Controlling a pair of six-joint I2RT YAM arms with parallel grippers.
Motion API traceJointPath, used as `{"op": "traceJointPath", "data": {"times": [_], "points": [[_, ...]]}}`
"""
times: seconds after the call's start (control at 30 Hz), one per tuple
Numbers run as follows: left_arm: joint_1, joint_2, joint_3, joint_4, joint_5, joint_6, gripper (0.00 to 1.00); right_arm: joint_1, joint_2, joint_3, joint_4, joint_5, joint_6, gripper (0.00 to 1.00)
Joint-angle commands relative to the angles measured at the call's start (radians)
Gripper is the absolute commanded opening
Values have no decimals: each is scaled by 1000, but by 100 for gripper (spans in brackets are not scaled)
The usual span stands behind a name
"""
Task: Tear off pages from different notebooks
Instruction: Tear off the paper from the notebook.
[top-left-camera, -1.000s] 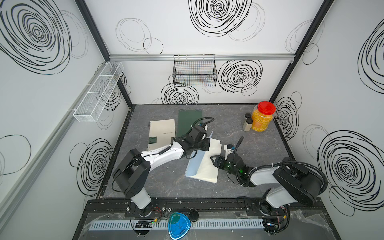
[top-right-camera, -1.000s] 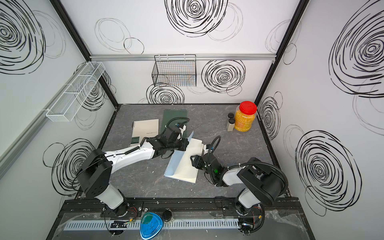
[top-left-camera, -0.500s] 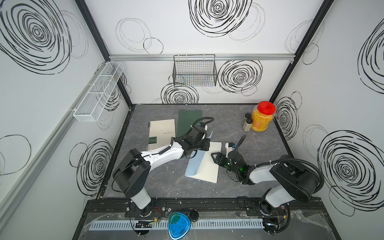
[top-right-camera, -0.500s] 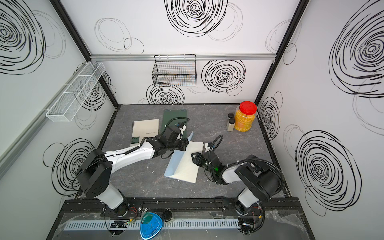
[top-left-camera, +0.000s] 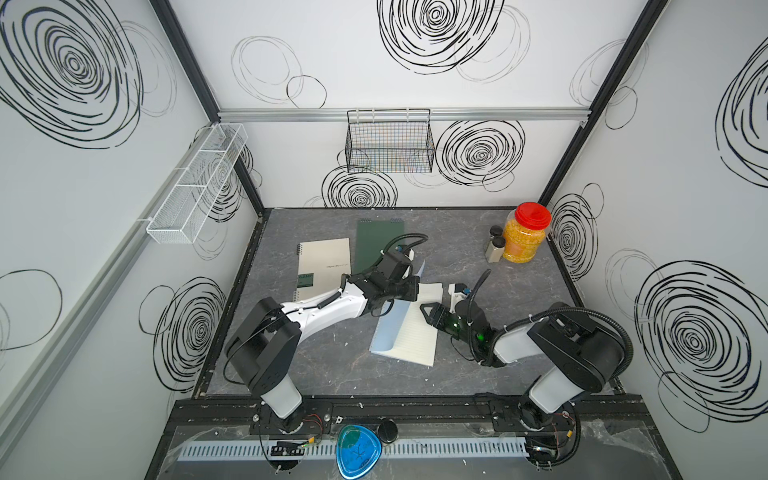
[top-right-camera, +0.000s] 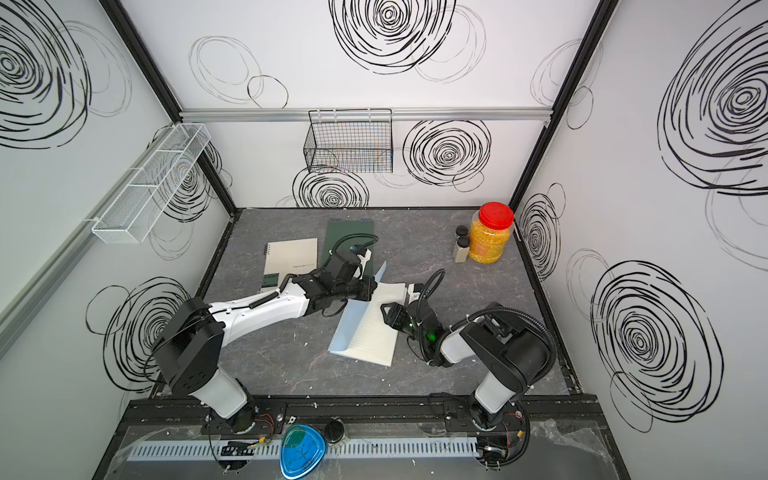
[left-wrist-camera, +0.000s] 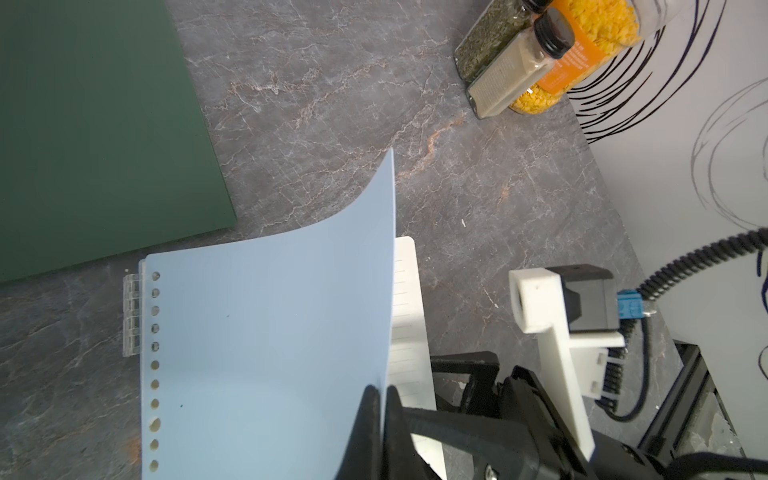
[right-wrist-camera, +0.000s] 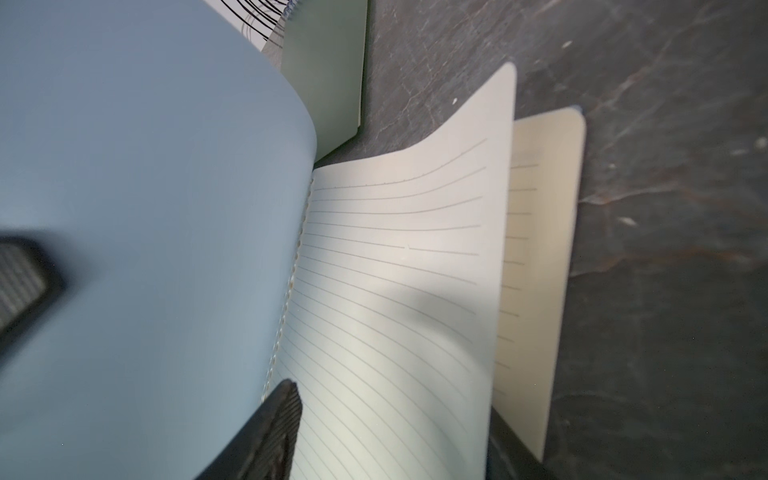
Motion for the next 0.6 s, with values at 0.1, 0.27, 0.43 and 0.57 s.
{"op": "traceJointPath", "data": {"times": [0.1,0.27,0.43,0.57], "points": [[26,-79,-15,33,20,13,0,-1,29,-2,43,-30,1,47],[35,-137,-37,3,-20,30,0,-1,7,-13,54,-34,-36,20],[60,-197,-66,-56,-66,48,0,14,-26,3,33,-48,-100,0],[100,-242,-111,-98,-124,59,0,23,-62,2,3,-22,-137,0]]}}
